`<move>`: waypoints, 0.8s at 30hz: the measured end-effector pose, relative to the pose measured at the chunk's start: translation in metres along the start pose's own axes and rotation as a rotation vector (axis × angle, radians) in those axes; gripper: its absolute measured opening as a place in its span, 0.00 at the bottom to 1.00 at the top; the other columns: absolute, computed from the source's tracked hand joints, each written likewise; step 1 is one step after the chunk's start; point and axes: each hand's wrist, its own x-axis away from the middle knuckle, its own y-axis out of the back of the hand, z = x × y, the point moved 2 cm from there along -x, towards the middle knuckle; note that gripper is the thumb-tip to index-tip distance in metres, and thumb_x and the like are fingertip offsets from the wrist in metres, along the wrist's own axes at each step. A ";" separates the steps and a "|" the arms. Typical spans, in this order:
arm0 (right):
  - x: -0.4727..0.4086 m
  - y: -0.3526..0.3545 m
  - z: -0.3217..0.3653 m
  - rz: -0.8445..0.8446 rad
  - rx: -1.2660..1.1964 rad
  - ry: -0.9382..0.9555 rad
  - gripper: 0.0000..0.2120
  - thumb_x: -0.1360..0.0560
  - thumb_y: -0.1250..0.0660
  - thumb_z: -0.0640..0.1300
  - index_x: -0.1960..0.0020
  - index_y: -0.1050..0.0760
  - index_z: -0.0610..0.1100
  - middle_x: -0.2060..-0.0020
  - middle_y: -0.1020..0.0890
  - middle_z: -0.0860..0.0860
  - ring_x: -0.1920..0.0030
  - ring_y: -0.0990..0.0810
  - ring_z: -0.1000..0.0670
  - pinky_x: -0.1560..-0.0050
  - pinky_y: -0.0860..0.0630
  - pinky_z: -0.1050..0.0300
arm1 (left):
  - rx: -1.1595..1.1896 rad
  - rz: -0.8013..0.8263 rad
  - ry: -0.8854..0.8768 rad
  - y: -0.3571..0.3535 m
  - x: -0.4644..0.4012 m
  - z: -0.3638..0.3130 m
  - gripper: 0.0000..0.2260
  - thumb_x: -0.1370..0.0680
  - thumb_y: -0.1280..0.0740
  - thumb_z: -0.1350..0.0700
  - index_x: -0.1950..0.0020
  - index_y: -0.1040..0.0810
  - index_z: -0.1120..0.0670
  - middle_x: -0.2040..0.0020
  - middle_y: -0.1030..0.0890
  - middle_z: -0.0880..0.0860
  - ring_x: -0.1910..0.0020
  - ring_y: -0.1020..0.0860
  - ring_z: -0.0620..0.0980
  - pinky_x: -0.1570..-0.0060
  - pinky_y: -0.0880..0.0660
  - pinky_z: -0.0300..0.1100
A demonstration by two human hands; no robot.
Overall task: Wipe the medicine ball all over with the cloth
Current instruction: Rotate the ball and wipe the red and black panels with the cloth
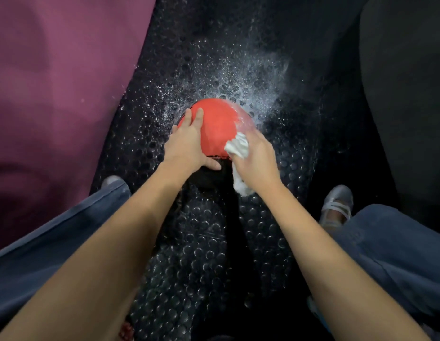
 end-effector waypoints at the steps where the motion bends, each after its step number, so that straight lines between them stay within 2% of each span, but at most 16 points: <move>1: 0.003 0.001 -0.004 -0.009 -0.022 -0.003 0.12 0.26 0.33 0.40 0.44 0.27 0.37 0.53 0.24 0.47 0.54 0.25 0.47 0.56 0.26 0.51 | -0.009 0.005 0.001 0.002 0.000 -0.003 0.62 0.40 0.19 0.45 0.20 0.59 0.51 0.20 0.56 0.53 0.22 0.48 0.61 0.29 0.39 0.59; 2: 0.004 0.003 -0.006 -0.022 -0.041 -0.014 0.09 0.26 0.32 0.40 0.49 0.27 0.37 0.56 0.26 0.48 0.57 0.26 0.48 0.60 0.29 0.53 | -0.034 0.002 0.003 0.003 0.001 -0.007 0.61 0.38 0.19 0.46 0.20 0.59 0.53 0.20 0.56 0.54 0.22 0.50 0.62 0.28 0.40 0.59; 4: 0.003 0.005 -0.006 -0.044 -0.060 -0.027 0.09 0.27 0.31 0.40 0.50 0.26 0.37 0.58 0.28 0.50 0.59 0.28 0.49 0.60 0.33 0.58 | -0.135 -0.019 -0.044 0.003 0.005 -0.018 0.59 0.35 0.21 0.47 0.21 0.61 0.55 0.20 0.57 0.55 0.23 0.54 0.64 0.28 0.41 0.60; 8: 0.006 0.003 -0.005 -0.058 -0.103 -0.039 0.07 0.28 0.30 0.38 0.53 0.27 0.39 0.59 0.28 0.51 0.60 0.28 0.50 0.63 0.34 0.61 | -0.334 0.012 -0.228 -0.008 0.011 -0.025 0.56 0.32 0.24 0.45 0.22 0.65 0.48 0.21 0.64 0.47 0.23 0.59 0.66 0.29 0.39 0.62; 11: 0.008 -0.001 -0.011 -0.043 -0.103 -0.039 0.10 0.29 0.29 0.39 0.50 0.25 0.38 0.56 0.24 0.48 0.56 0.25 0.48 0.58 0.29 0.56 | -0.279 0.016 -0.213 -0.004 0.010 -0.018 0.56 0.33 0.22 0.48 0.21 0.63 0.45 0.21 0.63 0.43 0.23 0.59 0.64 0.31 0.37 0.63; 14: 0.013 -0.002 -0.029 -0.138 -0.156 -0.199 0.13 0.28 0.30 0.40 0.45 0.24 0.37 0.50 0.21 0.44 0.51 0.24 0.46 0.50 0.27 0.53 | -0.246 0.018 -0.196 0.001 0.009 -0.011 0.56 0.34 0.21 0.48 0.21 0.61 0.44 0.21 0.61 0.42 0.22 0.58 0.63 0.33 0.35 0.63; 17: 0.015 -0.007 -0.021 -0.229 -0.173 -0.228 0.10 0.28 0.31 0.39 0.47 0.24 0.37 0.52 0.21 0.44 0.52 0.24 0.46 0.52 0.29 0.55 | -0.216 0.008 -0.189 0.003 0.007 -0.005 0.57 0.35 0.21 0.48 0.21 0.60 0.44 0.21 0.61 0.42 0.23 0.58 0.64 0.30 0.37 0.63; 20: 0.016 -0.019 0.001 -0.181 -0.146 -0.111 0.11 0.27 0.33 0.37 0.46 0.24 0.37 0.51 0.22 0.45 0.54 0.26 0.49 0.55 0.32 0.58 | -0.181 0.010 -0.171 0.005 0.007 0.004 0.57 0.35 0.21 0.49 0.21 0.60 0.44 0.21 0.60 0.42 0.22 0.57 0.63 0.30 0.38 0.62; 22: 0.018 -0.022 0.004 -0.145 -0.117 -0.055 0.11 0.27 0.32 0.37 0.46 0.24 0.38 0.52 0.22 0.46 0.56 0.27 0.51 0.56 0.31 0.57 | -0.161 -0.010 -0.171 0.005 0.008 0.011 0.57 0.35 0.21 0.48 0.21 0.60 0.43 0.21 0.60 0.41 0.22 0.57 0.62 0.31 0.36 0.63; 24: 0.018 -0.019 -0.002 -0.197 -0.115 -0.105 0.11 0.27 0.32 0.38 0.46 0.24 0.38 0.52 0.22 0.45 0.55 0.25 0.48 0.54 0.29 0.54 | -0.152 -0.016 -0.161 0.003 0.010 0.013 0.57 0.35 0.21 0.47 0.21 0.60 0.43 0.21 0.60 0.41 0.22 0.57 0.61 0.32 0.35 0.63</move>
